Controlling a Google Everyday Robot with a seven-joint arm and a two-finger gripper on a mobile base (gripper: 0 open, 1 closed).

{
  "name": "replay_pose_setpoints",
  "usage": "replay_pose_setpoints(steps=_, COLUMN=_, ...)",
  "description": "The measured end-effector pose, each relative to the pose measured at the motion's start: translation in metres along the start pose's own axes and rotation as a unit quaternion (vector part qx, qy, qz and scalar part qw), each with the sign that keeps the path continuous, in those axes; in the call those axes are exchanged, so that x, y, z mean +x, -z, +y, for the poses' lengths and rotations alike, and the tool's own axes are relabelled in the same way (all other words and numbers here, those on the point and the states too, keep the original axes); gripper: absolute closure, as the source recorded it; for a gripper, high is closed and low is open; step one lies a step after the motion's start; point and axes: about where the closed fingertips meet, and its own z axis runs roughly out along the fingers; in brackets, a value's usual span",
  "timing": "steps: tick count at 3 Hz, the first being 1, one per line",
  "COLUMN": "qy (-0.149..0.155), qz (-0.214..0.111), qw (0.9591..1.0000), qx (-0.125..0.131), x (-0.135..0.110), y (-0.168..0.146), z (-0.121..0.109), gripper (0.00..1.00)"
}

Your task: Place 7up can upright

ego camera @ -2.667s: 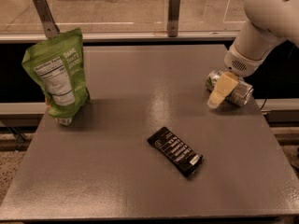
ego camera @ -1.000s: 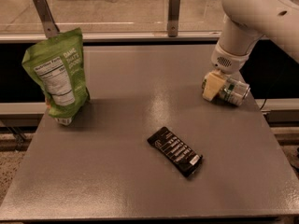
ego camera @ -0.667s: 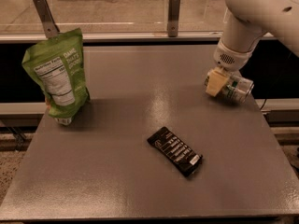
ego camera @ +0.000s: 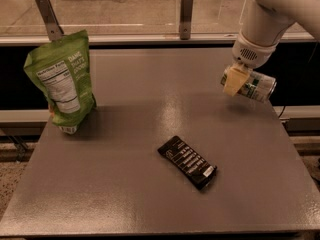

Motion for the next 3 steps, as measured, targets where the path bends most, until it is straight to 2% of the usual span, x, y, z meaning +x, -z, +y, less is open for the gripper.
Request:
replay_pose_setpoints(steps=2, qy=0.002, qz=-0.008, qw=0.9999, qx=-0.006, x=0.0005, y=0.0001, z=-0.0008, gripper=1.0)
replay_pose_setpoints(steps=3, qy=-0.001, qz=-0.035, qw=0.9992, qx=-0.022, x=0.0051, y=0.0074, z=-0.0039, gripper=1.0)
